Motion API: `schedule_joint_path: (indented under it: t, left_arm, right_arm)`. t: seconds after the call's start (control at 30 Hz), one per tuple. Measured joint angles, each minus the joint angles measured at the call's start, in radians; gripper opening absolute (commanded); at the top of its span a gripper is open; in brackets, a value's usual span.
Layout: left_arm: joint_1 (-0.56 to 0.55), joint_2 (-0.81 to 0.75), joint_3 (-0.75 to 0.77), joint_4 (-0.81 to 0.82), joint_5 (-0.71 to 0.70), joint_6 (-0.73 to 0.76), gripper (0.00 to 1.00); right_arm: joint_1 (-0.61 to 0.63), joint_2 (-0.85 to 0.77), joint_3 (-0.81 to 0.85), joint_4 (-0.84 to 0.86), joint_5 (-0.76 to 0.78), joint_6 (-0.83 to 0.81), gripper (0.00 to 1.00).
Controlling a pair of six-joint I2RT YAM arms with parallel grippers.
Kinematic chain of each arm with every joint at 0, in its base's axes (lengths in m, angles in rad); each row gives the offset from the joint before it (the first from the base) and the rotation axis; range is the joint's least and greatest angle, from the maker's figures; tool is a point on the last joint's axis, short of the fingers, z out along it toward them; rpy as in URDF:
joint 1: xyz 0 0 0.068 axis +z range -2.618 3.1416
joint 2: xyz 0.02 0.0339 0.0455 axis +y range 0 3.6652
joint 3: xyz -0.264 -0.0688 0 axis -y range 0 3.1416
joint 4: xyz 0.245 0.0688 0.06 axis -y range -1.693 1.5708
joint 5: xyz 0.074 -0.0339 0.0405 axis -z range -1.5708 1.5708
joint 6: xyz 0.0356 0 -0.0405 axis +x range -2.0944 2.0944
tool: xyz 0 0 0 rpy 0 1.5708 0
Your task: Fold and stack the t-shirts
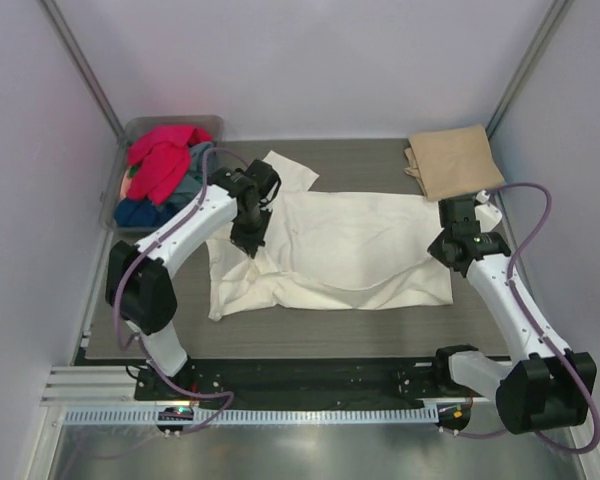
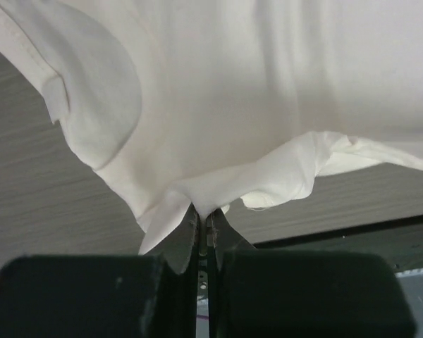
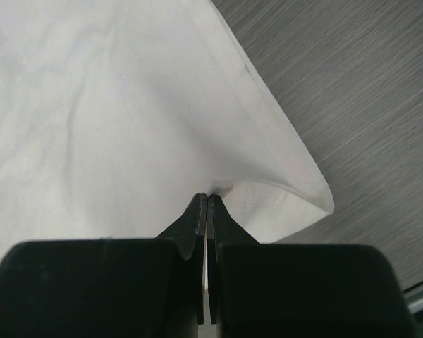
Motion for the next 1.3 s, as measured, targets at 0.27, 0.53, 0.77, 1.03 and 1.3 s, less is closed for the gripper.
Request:
schedule_joint_path:
  t: [0.27, 0.53, 0.77, 1.03, 1.3]
  left_arm:
    - [0.052, 0.221, 0.127, -0.003, -0.003, 0.105, 0.0]
    - [0.052, 0.299, 0.265, -0.018, -0.085, 0.174, 0.0]
    - [0.056, 0.406, 0.424, -0.027, -0.148, 0.219, 0.18]
    - [0.065, 0.414, 0.468, -0.032, -0.233, 0.09, 0.57]
    - [0.067, -0.346, -0.179, 0.172, -0.277, -0.213, 0.68]
  right_arm:
    - [-0.141, 0.182, 0.004, 0.143, -0.047, -0.04, 0.01]
    - [-0.212, 0.252, 0.004, 0.211, -0.094, -0.063, 0.01]
    - [-0.22, 0.298, 0.004, 0.256, -0.117, -0.071, 0.05]
    - [-0.339, 0.384, 0.066, 0.286, -0.285, -0.126, 0.99]
    - [-0.361, -0.025, -0.099, 0.287, -0.364, -0.103, 1.0]
